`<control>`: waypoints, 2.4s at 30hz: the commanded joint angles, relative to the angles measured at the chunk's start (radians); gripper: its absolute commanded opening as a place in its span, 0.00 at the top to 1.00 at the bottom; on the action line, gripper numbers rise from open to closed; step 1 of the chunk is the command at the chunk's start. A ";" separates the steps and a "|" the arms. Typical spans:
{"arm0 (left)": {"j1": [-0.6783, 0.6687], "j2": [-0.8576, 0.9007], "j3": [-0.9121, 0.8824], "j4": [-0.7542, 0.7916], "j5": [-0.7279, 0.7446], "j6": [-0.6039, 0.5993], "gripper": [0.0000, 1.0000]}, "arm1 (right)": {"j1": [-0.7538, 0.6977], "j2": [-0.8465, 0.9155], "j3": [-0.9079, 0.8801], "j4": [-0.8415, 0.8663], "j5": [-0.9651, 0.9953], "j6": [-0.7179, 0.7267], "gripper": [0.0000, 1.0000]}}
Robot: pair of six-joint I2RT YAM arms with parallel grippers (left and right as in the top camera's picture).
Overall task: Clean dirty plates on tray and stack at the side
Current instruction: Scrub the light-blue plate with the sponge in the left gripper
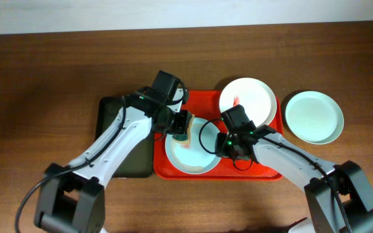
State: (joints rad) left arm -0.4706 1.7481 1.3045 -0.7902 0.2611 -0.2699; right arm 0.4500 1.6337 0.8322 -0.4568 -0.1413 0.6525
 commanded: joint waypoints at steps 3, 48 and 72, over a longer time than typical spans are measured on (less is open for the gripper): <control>0.002 0.011 -0.010 -0.011 -0.061 0.014 1.00 | 0.009 0.008 0.008 0.012 -0.005 -0.001 0.96; 0.045 0.078 0.014 0.025 -0.145 -0.028 1.00 | 0.009 0.012 0.006 0.035 -0.036 -0.013 0.96; -0.070 0.171 -0.155 0.163 -0.132 -0.085 1.00 | 0.010 0.012 0.006 0.046 -0.043 -0.020 0.96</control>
State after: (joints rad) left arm -0.5377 1.8709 1.1622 -0.6220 0.0601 -0.3416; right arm 0.4500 1.6394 0.8322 -0.4175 -0.1749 0.6456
